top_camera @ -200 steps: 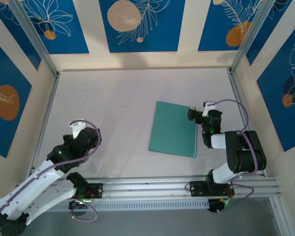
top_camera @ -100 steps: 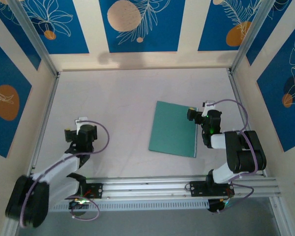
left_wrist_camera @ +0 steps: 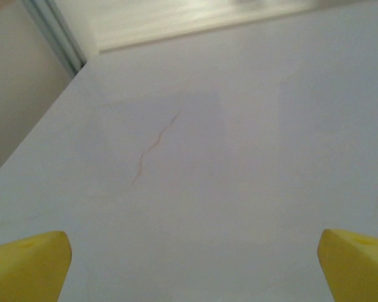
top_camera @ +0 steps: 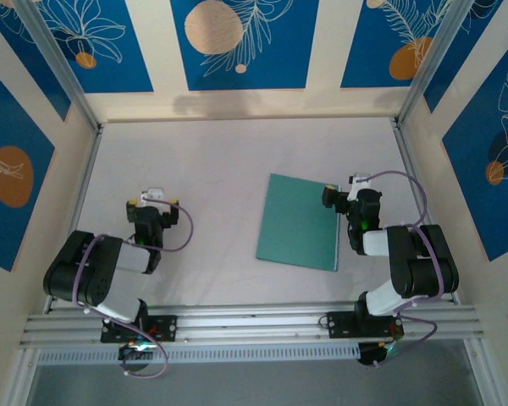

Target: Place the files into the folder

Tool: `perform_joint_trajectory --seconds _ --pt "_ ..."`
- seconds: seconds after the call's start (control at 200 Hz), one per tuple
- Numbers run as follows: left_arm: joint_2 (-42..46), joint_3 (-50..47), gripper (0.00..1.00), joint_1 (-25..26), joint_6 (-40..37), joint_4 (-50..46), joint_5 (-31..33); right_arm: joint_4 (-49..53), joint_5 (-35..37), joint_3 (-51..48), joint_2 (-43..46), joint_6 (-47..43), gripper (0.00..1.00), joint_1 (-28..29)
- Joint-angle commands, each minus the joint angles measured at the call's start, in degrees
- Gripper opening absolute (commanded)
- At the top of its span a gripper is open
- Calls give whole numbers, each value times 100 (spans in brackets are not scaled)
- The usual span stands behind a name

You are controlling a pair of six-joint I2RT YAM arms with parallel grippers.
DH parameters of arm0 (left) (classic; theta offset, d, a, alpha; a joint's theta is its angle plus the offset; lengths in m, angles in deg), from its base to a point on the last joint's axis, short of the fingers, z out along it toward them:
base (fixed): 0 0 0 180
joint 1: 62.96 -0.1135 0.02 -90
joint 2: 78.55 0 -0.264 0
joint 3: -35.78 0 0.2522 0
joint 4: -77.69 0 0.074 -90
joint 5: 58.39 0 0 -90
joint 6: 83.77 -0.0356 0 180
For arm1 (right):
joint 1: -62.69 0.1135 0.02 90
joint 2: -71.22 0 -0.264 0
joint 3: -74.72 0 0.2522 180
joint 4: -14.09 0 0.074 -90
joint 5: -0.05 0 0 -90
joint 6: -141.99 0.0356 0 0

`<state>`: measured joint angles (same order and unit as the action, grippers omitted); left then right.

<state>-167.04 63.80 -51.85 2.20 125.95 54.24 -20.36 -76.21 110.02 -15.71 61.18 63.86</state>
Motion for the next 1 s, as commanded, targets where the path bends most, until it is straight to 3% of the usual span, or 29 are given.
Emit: perform_joint_trajectory --seconds 0.0,0.14,0.265,0.995 --pt "-487 -218 100 -84 -224 1575 -460 -58 138 87 -16 -110 99 19" --pt "-213 197 100 -231 41 440 -425 -63 138 85 -17 -110 99 28" --pt "-115 647 100 -509 317 -701 -802 -60 140 82 -17 -110 99 24" --pt "-107 586 100 -589 322 -577 -930 -57 160 90 -34 -121 99 43"
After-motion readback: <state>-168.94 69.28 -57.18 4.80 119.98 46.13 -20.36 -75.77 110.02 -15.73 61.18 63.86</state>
